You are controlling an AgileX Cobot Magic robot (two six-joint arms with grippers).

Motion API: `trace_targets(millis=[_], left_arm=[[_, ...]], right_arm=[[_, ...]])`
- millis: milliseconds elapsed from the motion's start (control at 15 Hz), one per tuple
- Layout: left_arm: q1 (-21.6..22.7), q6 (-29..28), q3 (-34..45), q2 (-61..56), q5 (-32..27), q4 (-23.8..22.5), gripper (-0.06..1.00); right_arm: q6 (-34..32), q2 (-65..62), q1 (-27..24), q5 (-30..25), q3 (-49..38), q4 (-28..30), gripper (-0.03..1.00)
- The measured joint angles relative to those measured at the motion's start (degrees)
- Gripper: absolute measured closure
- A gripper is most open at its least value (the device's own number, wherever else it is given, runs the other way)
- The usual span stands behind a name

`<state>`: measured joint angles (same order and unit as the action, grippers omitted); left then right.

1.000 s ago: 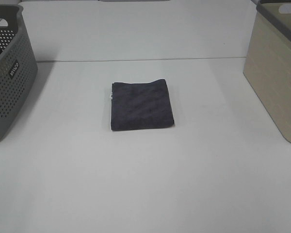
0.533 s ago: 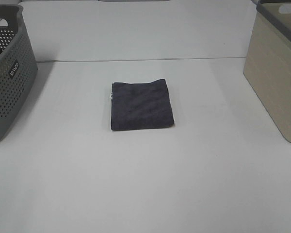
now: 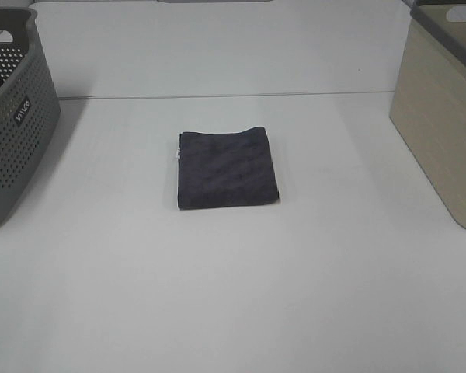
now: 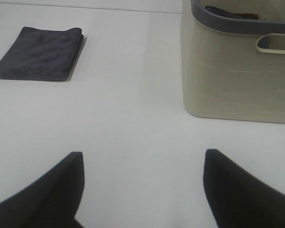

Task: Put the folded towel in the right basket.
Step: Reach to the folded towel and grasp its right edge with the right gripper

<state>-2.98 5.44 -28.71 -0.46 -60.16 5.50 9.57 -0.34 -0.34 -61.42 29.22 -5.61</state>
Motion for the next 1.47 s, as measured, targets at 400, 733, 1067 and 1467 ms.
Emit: trace_targets(millis=[400, 733, 1067, 1467], left_arm=[[0.00, 0.00, 0.00, 0.00, 0.00, 0.00, -0.03], [0.00, 0.00, 0.00, 0.00, 0.00, 0.00, -0.03], [0.00, 0.00, 0.00, 0.00, 0.00, 0.00, -0.03], [0.00, 0.00, 0.00, 0.00, 0.00, 0.00, -0.03]], right_arm=[[0.00, 0.00, 0.00, 0.00, 0.00, 0.00, 0.29], [0.00, 0.00, 0.00, 0.00, 0.00, 0.00, 0.29], [0.00, 0.00, 0.00, 0.00, 0.00, 0.00, 0.29], [0.00, 0.00, 0.00, 0.00, 0.00, 0.00, 0.29]])
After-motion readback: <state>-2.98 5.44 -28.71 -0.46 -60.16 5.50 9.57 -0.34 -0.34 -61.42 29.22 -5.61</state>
